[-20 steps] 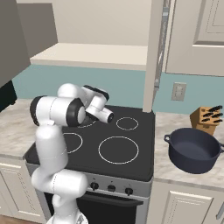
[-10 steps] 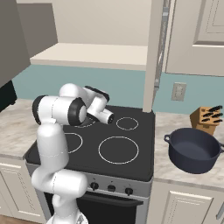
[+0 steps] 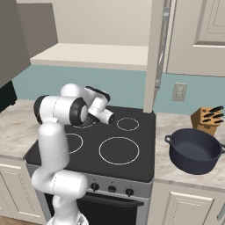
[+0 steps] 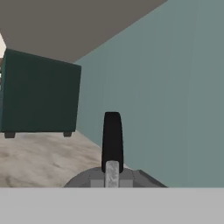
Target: Pick the kettle from the cabinet and place it on a stove burner. Then pick the pot from the counter and place it on another stove burner. Finally, turn both burners on.
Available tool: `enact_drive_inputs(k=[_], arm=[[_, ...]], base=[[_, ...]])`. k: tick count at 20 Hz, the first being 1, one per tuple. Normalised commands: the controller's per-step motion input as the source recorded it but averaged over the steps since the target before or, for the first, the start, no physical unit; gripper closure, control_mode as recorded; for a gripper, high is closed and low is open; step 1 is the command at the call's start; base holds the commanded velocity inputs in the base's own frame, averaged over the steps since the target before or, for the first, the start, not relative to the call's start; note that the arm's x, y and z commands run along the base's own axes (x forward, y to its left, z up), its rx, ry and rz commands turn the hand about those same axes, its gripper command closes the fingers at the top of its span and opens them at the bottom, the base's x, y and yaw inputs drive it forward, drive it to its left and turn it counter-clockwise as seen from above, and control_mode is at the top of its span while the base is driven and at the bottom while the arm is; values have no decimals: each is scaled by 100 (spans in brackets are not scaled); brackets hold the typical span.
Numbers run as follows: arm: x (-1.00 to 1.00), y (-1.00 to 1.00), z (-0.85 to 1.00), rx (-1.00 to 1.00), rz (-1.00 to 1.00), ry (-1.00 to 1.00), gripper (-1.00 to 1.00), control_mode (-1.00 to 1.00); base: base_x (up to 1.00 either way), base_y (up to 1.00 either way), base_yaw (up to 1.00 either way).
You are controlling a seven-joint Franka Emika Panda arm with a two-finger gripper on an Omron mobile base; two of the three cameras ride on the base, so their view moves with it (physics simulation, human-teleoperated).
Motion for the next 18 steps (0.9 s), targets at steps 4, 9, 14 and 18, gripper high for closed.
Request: enact_drive_inputs(k=[4,9,14,18], arm=[[19,4,-3,0,0,0,100,-100],[17,4,-5,0,0,0,100,-100],[14,2,-9,0,0,0,100,-100],[14,1,-9,0,0,0,100,-100]], base=[[0,0,0],[0,0,0],[0,0,0],[0,0,0]])
